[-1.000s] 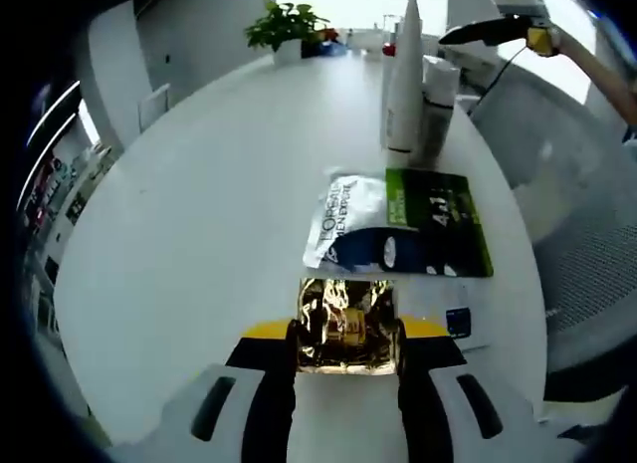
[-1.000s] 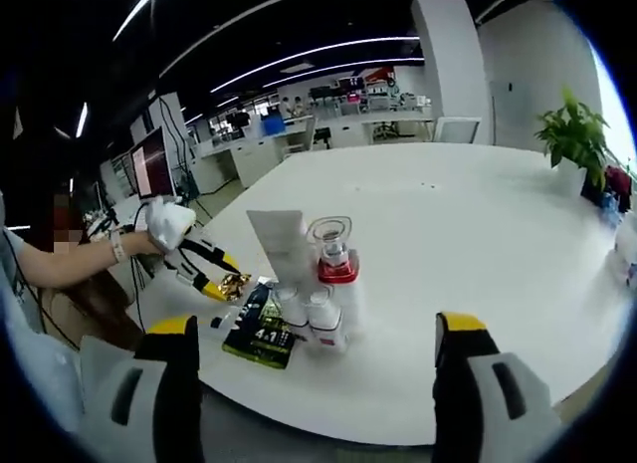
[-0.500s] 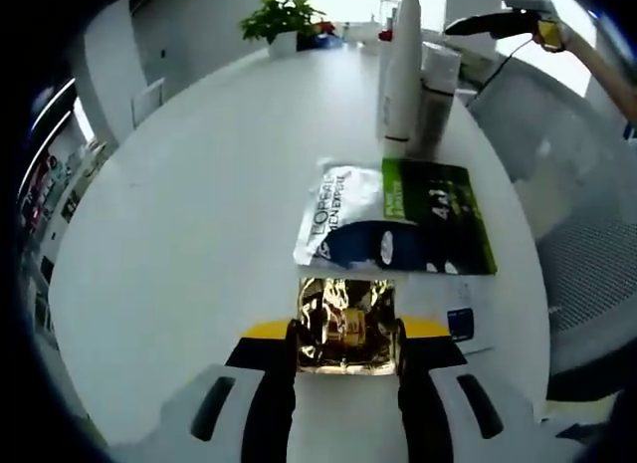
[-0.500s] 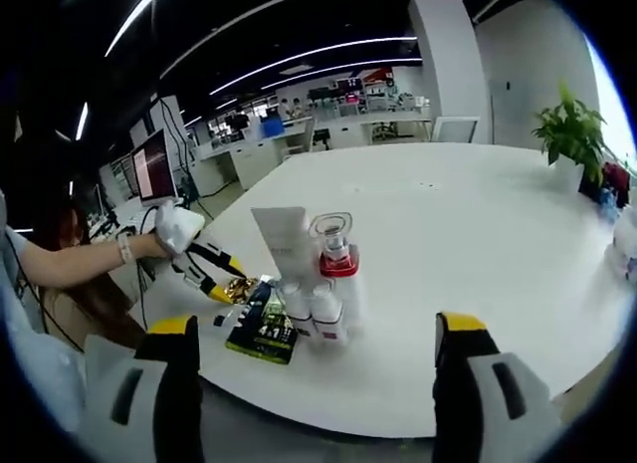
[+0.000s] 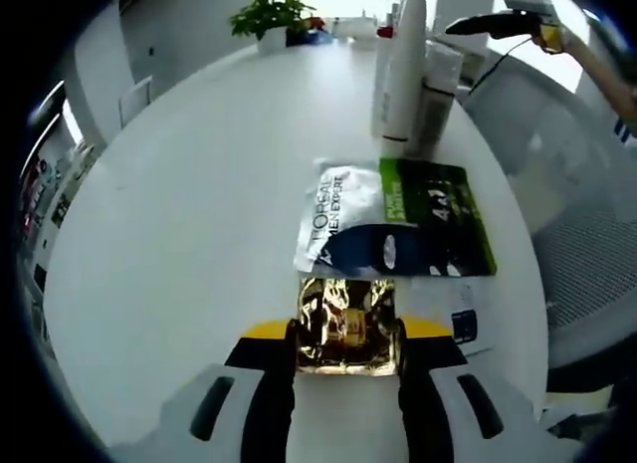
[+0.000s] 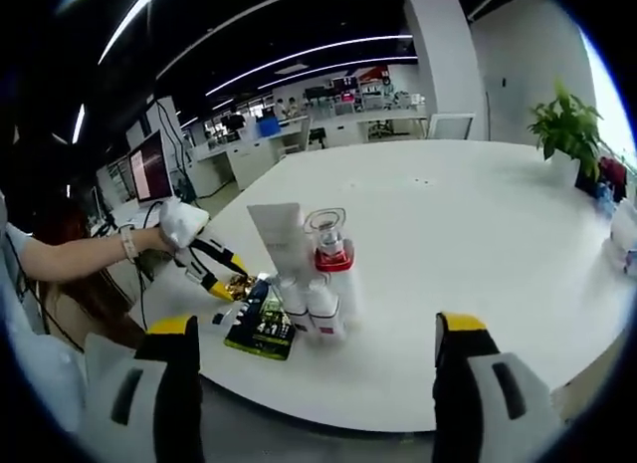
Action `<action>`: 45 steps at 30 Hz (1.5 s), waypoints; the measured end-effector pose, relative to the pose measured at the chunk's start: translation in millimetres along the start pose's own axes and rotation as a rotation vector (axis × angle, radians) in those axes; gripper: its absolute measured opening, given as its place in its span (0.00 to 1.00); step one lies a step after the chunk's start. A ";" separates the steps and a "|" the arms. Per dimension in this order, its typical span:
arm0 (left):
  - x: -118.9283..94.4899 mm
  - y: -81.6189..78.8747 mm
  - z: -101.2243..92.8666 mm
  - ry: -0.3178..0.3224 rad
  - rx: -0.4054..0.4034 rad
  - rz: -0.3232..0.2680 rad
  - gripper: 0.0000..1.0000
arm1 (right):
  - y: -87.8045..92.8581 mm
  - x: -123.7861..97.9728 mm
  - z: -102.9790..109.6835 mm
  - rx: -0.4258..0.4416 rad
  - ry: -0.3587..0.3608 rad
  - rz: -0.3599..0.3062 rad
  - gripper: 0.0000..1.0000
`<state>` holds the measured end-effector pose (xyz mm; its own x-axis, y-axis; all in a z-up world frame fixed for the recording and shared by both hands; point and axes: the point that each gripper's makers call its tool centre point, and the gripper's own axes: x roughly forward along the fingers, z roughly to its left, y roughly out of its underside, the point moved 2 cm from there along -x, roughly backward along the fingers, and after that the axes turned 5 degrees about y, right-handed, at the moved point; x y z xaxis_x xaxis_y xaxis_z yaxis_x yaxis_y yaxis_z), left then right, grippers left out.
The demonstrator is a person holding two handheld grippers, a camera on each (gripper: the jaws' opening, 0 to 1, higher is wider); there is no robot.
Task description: Arrange the skincare products in the storage area until every visible bottle or jar stands upright without overlapping.
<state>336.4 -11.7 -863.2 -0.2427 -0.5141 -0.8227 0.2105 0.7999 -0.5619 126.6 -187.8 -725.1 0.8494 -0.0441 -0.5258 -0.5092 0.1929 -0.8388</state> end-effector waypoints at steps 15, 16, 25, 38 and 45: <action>-13.7 -13.7 5.6 -0.039 -0.025 -0.086 0.43 | -11.1 3.2 3.0 -0.023 -0.015 -0.012 0.99; -15.9 -15.4 5.6 -0.044 -0.029 -0.094 0.43 | -11.7 3.3 2.8 -0.027 -0.015 -0.014 0.99; -37.2 -31.2 -0.3 -0.104 -0.092 -0.180 0.45 | -2.5 7.7 4.0 -0.068 -0.027 -0.001 0.99; -59.6 -49.5 -36.8 -0.230 -0.206 -0.273 0.49 | 0.8 11.2 3.2 -0.135 -0.074 0.011 0.98; -69.0 -51.4 -47.4 -0.294 -0.267 -0.304 0.51 | 0.6 12.2 0.4 -0.164 -0.101 0.011 0.98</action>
<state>297.5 -2.7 -773.5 0.0302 -0.7709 -0.6363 -0.0875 0.6321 -0.7700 136.7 -187.9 -731.9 0.8493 0.0574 -0.5248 -0.5268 0.0296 -0.8494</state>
